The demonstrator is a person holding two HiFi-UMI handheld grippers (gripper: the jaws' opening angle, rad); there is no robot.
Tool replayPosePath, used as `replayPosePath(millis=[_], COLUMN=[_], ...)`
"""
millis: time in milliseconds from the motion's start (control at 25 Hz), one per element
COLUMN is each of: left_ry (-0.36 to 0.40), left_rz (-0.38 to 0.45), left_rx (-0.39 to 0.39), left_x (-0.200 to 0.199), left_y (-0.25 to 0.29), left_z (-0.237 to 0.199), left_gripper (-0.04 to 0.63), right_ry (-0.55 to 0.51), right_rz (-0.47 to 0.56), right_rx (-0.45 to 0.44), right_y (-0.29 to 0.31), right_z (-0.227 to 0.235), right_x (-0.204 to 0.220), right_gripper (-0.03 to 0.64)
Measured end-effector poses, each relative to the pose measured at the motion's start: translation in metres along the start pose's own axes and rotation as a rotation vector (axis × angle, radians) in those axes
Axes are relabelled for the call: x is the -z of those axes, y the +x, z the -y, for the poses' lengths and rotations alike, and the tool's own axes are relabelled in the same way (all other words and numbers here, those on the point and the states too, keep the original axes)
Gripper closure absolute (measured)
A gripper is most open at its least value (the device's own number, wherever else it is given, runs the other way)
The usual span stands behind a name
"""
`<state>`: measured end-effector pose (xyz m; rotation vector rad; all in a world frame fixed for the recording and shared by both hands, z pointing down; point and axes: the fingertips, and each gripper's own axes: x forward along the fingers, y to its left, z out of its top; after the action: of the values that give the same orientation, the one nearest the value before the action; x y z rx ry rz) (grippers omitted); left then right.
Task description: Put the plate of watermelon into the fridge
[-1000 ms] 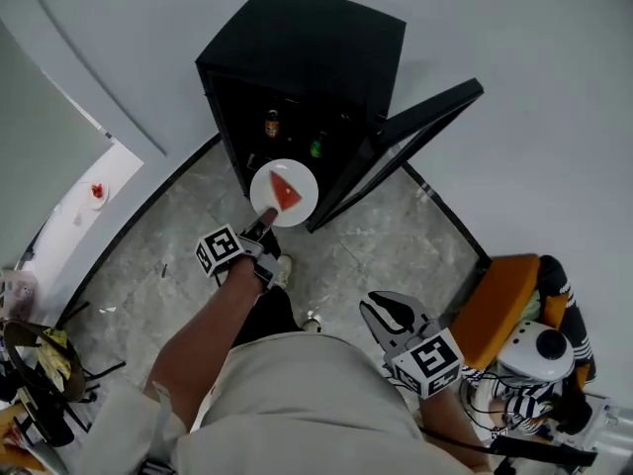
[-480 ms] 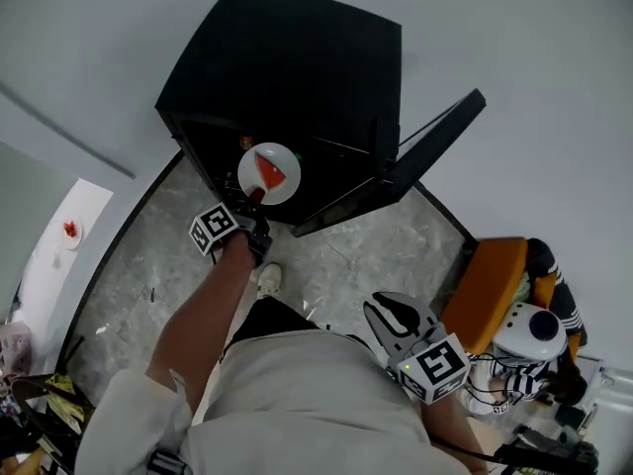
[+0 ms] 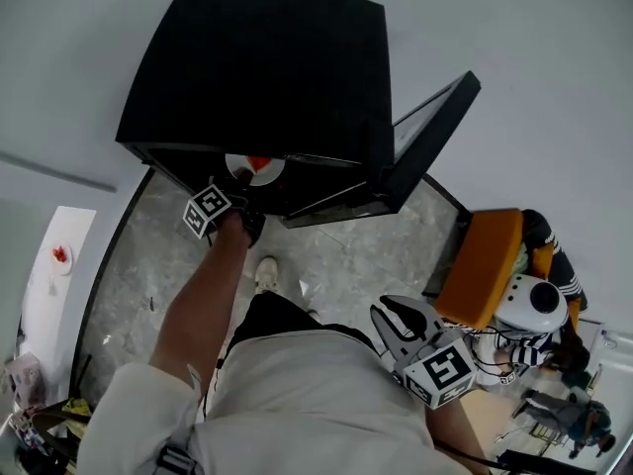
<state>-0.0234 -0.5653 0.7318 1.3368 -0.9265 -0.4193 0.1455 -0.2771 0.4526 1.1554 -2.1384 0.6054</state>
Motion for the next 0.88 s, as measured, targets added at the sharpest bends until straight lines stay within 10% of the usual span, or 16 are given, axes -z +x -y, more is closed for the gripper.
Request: replayPosePath(millis=[400,880], left_ry=[0.029,0.444], left_rz=[-0.010,-0.105], left_rx=[-0.105,-0.474], left_x=[-0.009,-0.008], left_y=[0.027,0.027], left_z=[-0.007,-0.018], left_gripper=[0.568,0.493], right_ry=[0.036,0.033], right_rz=[-0.031,-0.028], right_rx=[0.025,-0.004], right_y=[0.003,0.014], right_z=[0.008,0.006], right_x=[0.003,-0.001], right_gripper=[0.535,0.535])
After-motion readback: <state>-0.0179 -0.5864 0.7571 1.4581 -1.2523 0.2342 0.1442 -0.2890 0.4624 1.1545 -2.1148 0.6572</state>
